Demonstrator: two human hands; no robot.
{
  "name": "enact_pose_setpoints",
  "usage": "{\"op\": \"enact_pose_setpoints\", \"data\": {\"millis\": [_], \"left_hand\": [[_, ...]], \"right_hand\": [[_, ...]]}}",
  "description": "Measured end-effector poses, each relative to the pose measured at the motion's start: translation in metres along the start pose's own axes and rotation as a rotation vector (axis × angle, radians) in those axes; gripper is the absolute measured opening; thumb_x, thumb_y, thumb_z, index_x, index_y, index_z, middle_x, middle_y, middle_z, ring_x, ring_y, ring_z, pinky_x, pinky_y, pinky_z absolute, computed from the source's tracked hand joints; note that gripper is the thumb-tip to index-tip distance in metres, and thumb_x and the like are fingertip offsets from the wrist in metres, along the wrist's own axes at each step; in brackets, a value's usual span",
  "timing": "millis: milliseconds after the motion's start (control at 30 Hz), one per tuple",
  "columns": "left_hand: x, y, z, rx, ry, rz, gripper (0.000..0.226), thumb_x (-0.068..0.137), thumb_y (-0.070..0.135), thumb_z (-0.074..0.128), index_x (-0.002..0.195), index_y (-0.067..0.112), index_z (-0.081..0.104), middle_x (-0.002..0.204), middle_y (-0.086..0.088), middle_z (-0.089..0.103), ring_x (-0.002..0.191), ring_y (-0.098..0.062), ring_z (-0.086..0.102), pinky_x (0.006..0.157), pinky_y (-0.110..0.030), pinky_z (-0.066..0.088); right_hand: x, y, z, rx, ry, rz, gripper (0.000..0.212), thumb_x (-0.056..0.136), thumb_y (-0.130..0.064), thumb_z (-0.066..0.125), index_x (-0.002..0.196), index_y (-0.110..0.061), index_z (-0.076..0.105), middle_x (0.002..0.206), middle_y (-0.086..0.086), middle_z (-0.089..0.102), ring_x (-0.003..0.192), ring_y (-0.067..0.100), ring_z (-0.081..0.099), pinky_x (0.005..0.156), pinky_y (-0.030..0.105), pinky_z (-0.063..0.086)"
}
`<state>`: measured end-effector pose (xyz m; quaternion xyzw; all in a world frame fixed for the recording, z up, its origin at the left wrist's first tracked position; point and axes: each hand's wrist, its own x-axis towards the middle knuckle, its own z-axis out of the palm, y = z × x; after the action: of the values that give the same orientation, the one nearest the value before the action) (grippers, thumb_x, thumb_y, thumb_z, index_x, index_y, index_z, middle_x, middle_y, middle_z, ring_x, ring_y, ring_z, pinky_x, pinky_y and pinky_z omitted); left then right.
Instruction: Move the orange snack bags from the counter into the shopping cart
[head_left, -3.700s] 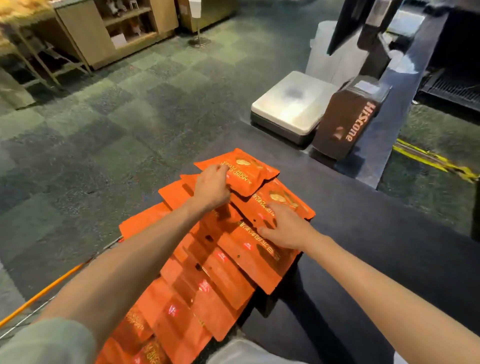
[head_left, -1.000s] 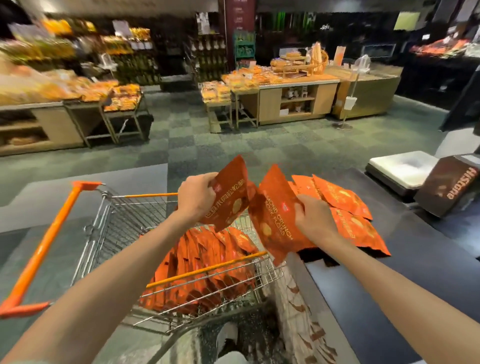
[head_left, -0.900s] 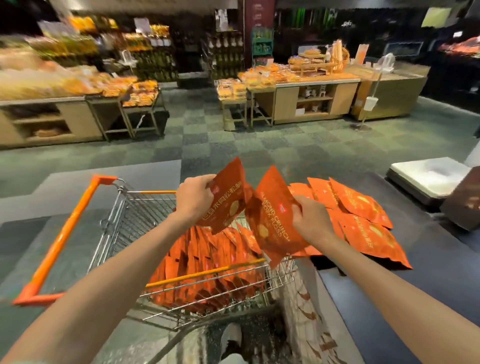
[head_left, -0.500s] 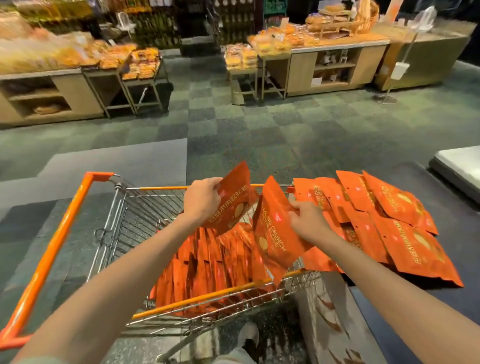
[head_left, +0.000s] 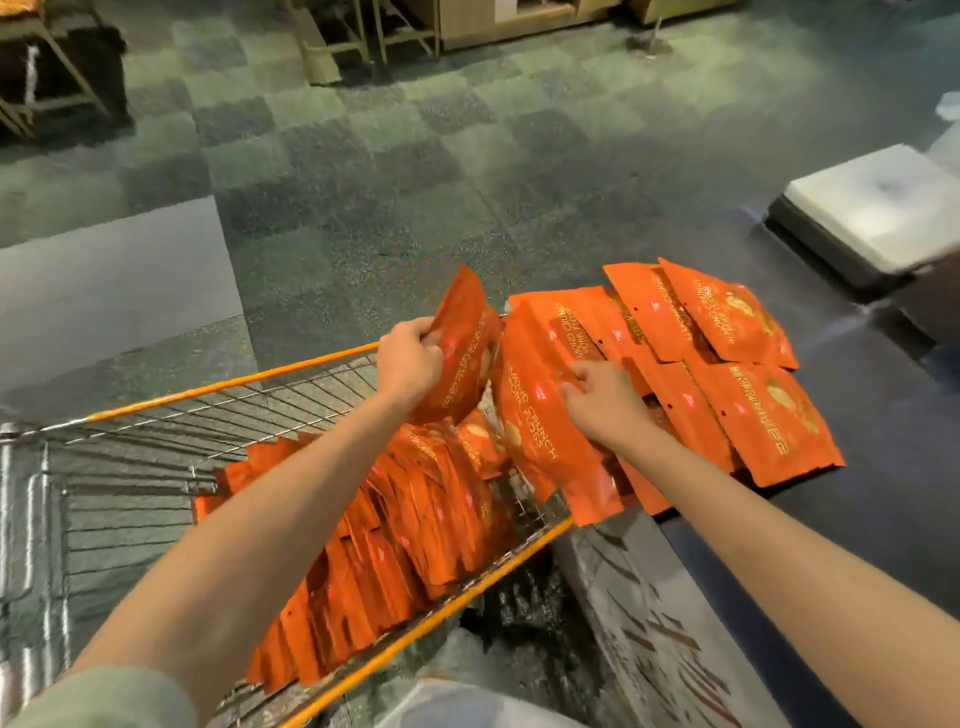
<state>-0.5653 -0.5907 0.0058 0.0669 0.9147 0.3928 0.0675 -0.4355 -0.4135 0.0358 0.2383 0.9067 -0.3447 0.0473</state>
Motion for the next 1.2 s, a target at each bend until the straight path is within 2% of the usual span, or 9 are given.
{"op": "enact_pose_setpoints", "data": {"millis": [133,267,367,467,633,700,800,967,1200], "left_hand": [[0.015,-0.025,0.031,-0.188,-0.082,-0.243,0.018,0.088,0.016,0.058,0.098,0.011,0.073,0.096,-0.015,0.072,0.097,-0.028,0.065,0.074,-0.031,0.044],[0.015,-0.066,0.064,-0.45,-0.18,-0.576,0.007,0.082,0.013,0.061,0.085,0.013,0.068,0.075,-0.008,0.066,0.073,-0.025,0.066,0.061,-0.032,0.054],[0.007,-0.1,0.086,-0.383,-0.236,-0.737,0.011,0.076,0.016,0.065,0.085,0.011,0.069,0.08,-0.011,0.07,0.068,-0.025,0.065,0.058,-0.035,0.056],[-0.006,-0.116,0.099,-0.239,-0.284,-0.764,0.011,0.071,0.02,0.068,0.08,0.014,0.067,0.082,-0.008,0.069,0.076,-0.026,0.069,0.065,-0.037,0.058],[-0.027,-0.121,0.113,-0.135,-0.476,-0.769,0.024,0.08,0.005,0.056,0.104,0.003,0.059,0.1,-0.014,0.065,0.073,-0.028,0.069,0.044,-0.03,0.055],[-0.033,-0.122,0.118,-0.093,-0.552,-0.754,0.021,0.081,0.008,0.057,0.102,0.002,0.059,0.093,-0.012,0.066,0.063,-0.023,0.067,0.042,-0.028,0.054],[-0.042,-0.121,0.126,-0.062,-0.628,-0.733,0.013,0.087,0.01,0.054,0.094,0.002,0.059,0.079,-0.007,0.058,0.052,-0.013,0.056,0.029,-0.018,0.041],[-0.048,-0.134,0.148,-0.232,-0.673,-0.857,0.026,0.087,-0.003,0.042,0.103,-0.001,0.062,0.104,-0.02,0.065,0.078,-0.03,0.069,0.058,-0.044,0.06],[-0.05,-0.148,0.153,-0.294,-0.68,-0.861,0.025,0.092,0.006,0.045,0.11,-0.001,0.061,0.102,-0.016,0.067,0.079,-0.026,0.07,0.061,-0.038,0.061]], "right_hand": [[0.003,0.009,0.015,-0.042,-0.022,0.043,0.023,0.088,-0.01,0.049,0.065,-0.014,0.053,0.058,0.002,0.051,0.057,0.021,0.047,0.058,0.032,0.035],[0.005,0.02,0.037,-0.091,-0.078,0.063,0.025,0.086,-0.009,0.048,0.062,-0.015,0.047,0.056,-0.007,0.042,0.067,0.026,0.05,0.061,0.03,0.032],[0.008,0.027,0.051,-0.12,-0.111,0.093,0.021,0.085,-0.009,0.048,0.064,-0.009,0.049,0.054,-0.001,0.044,0.068,0.032,0.052,0.059,0.035,0.036],[0.017,0.029,0.06,-0.136,-0.131,0.109,0.015,0.088,-0.013,0.048,0.08,-0.011,0.061,0.072,0.008,0.062,0.08,0.032,0.058,0.068,0.033,0.044],[0.041,0.029,0.077,-0.176,-0.104,0.094,0.032,0.087,-0.007,0.045,0.059,-0.022,0.038,0.07,0.011,0.059,0.069,0.031,0.053,0.063,0.029,0.031],[0.049,0.028,0.089,-0.199,-0.068,0.078,0.019,0.086,-0.007,0.045,0.075,-0.014,0.058,0.081,0.018,0.066,0.077,0.037,0.061,0.063,0.03,0.033],[0.061,0.026,0.109,-0.236,-0.035,0.041,0.021,0.089,-0.008,0.044,0.099,-0.01,0.064,0.089,0.02,0.068,0.084,0.041,0.063,0.062,0.033,0.034],[0.088,0.02,0.129,-0.164,-0.031,0.038,0.022,0.092,-0.011,0.05,0.108,-0.012,0.064,0.093,0.018,0.07,0.087,0.038,0.064,0.065,0.034,0.042],[0.108,0.028,0.169,-0.145,-0.177,0.175,0.027,0.093,-0.014,0.05,0.115,-0.008,0.064,0.107,0.023,0.067,0.101,0.041,0.062,0.084,0.038,0.048]]}}
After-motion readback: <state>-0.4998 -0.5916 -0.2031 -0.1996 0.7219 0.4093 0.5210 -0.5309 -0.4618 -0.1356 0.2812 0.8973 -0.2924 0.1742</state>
